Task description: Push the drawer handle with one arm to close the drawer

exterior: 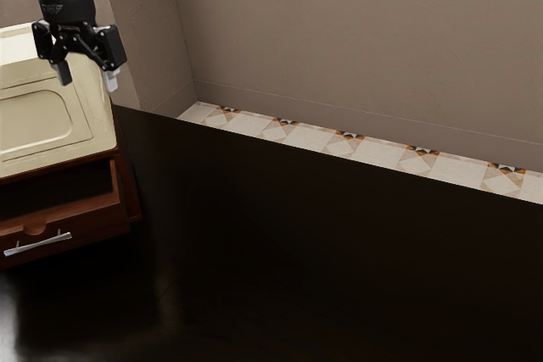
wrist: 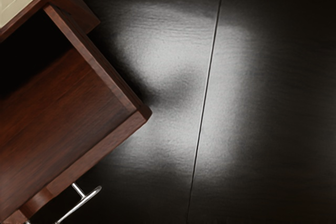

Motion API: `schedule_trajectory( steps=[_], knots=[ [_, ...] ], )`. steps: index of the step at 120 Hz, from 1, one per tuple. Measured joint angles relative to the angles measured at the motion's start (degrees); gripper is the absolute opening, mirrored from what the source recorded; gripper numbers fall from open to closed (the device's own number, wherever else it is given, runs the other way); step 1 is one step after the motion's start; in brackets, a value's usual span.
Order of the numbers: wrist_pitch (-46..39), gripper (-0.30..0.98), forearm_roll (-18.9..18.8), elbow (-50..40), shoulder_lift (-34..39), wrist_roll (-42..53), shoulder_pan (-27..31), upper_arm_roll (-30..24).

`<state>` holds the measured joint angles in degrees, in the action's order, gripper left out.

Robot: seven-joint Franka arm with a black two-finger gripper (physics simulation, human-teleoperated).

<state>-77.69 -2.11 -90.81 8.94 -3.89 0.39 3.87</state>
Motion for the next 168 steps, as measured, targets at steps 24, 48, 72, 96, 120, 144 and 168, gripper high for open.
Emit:
schedule_trajectory(
  steps=[24, 48, 72, 96, 120, 144, 168],
  knots=[
    [0.95, 0.69, 0.27, 4.31, -0.46, -0.10, 0.01, -0.30],
    [7.22, 0.69, -0.29, 22.55, -3.28, -0.25, -2.67, -3.02],
    [9.53, 0.69, -0.52, 23.02, -3.82, -0.41, -1.30, -3.00],
    [5.40, 0.69, -0.48, -1.91, 9.84, -0.42, 0.23, -3.56],
    [-8.82, 0.69, -0.21, -36.25, 23.89, -0.47, 6.94, -7.93],
    [-18.93, 0.69, 0.88, -52.32, 31.89, -0.66, 14.35, -8.03],
    [-25.97, 0.69, 1.87, -60.39, 32.73, -0.67, 18.96, -5.93]
  ],
)
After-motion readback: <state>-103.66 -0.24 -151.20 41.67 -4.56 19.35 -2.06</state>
